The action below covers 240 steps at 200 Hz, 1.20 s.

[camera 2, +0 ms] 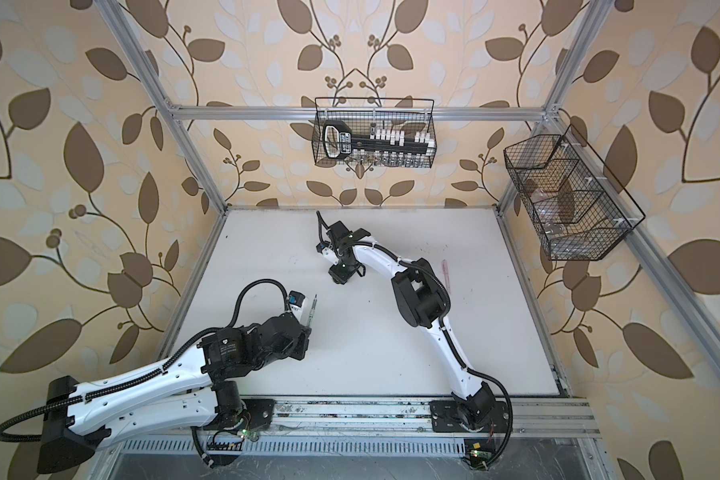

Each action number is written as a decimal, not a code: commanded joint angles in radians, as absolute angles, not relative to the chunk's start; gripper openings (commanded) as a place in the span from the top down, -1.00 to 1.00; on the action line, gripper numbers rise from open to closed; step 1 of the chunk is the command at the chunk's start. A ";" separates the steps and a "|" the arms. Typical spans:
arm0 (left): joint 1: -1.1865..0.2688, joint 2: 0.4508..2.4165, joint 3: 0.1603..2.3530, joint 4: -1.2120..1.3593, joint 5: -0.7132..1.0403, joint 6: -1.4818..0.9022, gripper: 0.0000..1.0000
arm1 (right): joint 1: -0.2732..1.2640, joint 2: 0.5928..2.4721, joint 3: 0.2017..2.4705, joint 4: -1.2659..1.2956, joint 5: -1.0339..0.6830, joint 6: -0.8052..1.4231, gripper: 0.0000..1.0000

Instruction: Insert the pens into the pen caps

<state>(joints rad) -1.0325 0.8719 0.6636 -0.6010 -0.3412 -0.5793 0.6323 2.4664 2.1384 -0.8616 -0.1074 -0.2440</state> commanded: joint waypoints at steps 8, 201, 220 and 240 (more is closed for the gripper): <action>-1.026 0.862 0.661 -0.609 -0.369 -0.593 1.00 | 0.639 2.472 2.096 -0.869 -0.081 -0.193 0.06; -1.026 0.891 0.646 -0.592 -0.373 -0.598 1.00 | 0.689 1.989 1.436 -0.597 -0.066 0.195 0.22; -1.026 0.890 0.649 -0.595 -0.370 -0.598 1.00 | 0.629 2.011 1.488 -0.578 -0.136 0.142 0.22; -1.027 0.888 0.653 -0.600 -0.367 -0.598 1.00 | 0.583 2.103 1.626 -0.638 -0.257 0.046 0.22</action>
<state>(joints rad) -1.0325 0.8928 0.6483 -0.6010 -0.3450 -0.5835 0.6411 2.0319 1.4899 -0.6262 -0.1284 0.1524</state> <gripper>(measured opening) 0.095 0.390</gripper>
